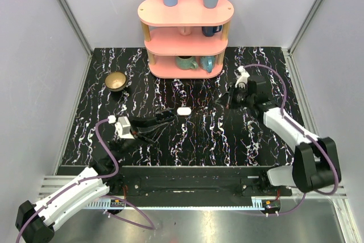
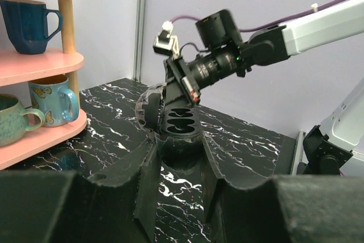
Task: Insert the wireless bluetooth earbuds into the charging case
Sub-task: Pick up the right earbud from the center of the board, then insert the right earbud into the right side groove of the charging case.
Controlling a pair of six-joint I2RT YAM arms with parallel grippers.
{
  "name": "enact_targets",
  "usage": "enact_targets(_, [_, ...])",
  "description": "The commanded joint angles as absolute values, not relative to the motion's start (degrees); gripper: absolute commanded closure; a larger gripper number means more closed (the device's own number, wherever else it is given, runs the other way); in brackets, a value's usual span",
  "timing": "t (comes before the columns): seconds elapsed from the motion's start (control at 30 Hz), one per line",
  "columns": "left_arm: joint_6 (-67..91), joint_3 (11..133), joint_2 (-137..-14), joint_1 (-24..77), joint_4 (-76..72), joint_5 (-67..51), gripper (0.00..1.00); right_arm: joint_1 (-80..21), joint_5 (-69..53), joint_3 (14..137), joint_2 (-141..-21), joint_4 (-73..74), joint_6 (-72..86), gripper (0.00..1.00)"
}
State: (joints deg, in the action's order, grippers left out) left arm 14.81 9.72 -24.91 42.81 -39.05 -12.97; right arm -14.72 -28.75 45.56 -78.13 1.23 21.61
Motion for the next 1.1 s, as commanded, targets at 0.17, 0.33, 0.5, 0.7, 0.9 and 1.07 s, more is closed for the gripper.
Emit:
enact_targets(0.17, [13.3,11.2,-23.1,42.9,-38.5,-12.6,1.00,-16.7,-40.8,50.3,-62.5,5.5,3.9,1.00])
enact_targets(0.33, [13.0,11.5,-23.5,42.9,-38.1,-14.3,1.00,-17.3,-48.8,51.5,-55.7,5.2,-3.7,1.00])
enact_targets(0.5, [13.3,11.7,-25.1,42.9,-39.3,-17.1,1.00,-18.1,-56.4,54.4,-54.0,6.9,-9.5,1.00])
enact_targets(0.7, [14.6,13.1,-29.0,42.9,-40.3,-23.5,1.00,-22.1,-62.8,60.0,-53.6,14.0,-19.4,1.00])
enact_targets(0.9, [16.2,14.4,-34.1,42.8,-45.7,-32.3,1.00,-28.0,-68.9,63.3,-54.0,18.1,-26.6,1.00])
enact_targets(1.07, [18.8,14.9,-37.6,42.8,-51.9,-37.3,1.00,-31.5,-69.6,64.7,-55.3,19.1,-27.0,1.00])
